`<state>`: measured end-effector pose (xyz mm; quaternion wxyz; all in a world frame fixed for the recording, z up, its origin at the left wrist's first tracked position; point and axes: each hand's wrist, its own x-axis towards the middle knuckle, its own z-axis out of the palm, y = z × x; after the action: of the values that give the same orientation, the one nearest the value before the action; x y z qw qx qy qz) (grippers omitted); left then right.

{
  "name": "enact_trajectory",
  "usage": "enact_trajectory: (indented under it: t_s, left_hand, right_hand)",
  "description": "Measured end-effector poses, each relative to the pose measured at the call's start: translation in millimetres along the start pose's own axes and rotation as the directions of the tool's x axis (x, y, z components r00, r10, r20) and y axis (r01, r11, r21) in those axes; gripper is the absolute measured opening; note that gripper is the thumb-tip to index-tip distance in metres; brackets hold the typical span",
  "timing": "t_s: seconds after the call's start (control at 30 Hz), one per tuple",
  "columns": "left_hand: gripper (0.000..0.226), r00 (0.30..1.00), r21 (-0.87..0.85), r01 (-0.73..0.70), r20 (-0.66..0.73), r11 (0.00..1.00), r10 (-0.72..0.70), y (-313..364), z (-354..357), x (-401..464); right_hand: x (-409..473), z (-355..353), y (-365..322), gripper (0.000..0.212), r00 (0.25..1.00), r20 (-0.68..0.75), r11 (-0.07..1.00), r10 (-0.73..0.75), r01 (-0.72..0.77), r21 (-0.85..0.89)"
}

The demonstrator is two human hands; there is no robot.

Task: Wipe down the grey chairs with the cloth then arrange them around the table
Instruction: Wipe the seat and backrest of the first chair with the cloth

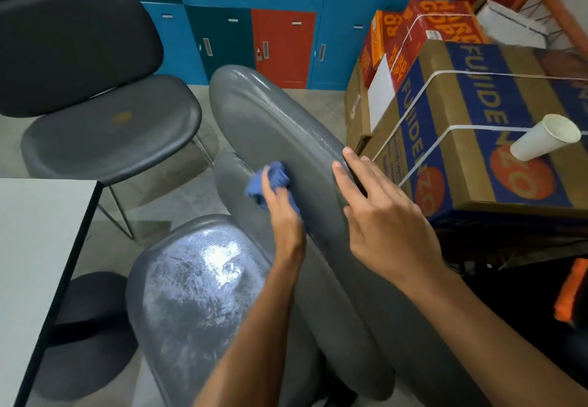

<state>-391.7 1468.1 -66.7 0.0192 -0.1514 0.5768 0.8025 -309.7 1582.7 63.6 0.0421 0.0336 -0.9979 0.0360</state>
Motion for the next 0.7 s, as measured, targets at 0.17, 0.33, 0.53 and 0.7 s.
enact_trajectory:
  t_s: [0.17, 0.33, 0.53, 0.7]
  left_hand:
    - [0.034, 0.996, 0.075, -0.029, 0.086, 0.997, 0.022, 1.6, -3.3, -25.4]
    - [0.043, 0.986, 0.214, -0.155, -0.034, 0.965, 0.166, 44.2, 6.4, 49.4]
    - [0.044, 0.953, 0.234, -0.225, 0.255, 0.946, 0.164, 4.4, 20.2, -108.1]
    - [0.043, 0.913, 0.243, -0.245, 0.385, 0.939, 0.138, -18.8, 7.5, -203.9]
  right_hand:
    - [-1.0, 0.2, 2.6, 0.071, 0.998, -0.056, 0.997, -0.011, 0.015, 0.081]
    - [1.7, -6.1, 4.7, 0.068, 1.000, 0.008, 0.979, 0.025, -0.026, 0.203]
    - [5.3, -19.0, 8.0, 0.067, 0.992, 0.099, 0.928, 0.078, -0.109, 0.356]
    - [1.0, -21.8, 17.5, 0.056, 0.989, 0.058, 0.743, 0.139, -0.143, 0.654]
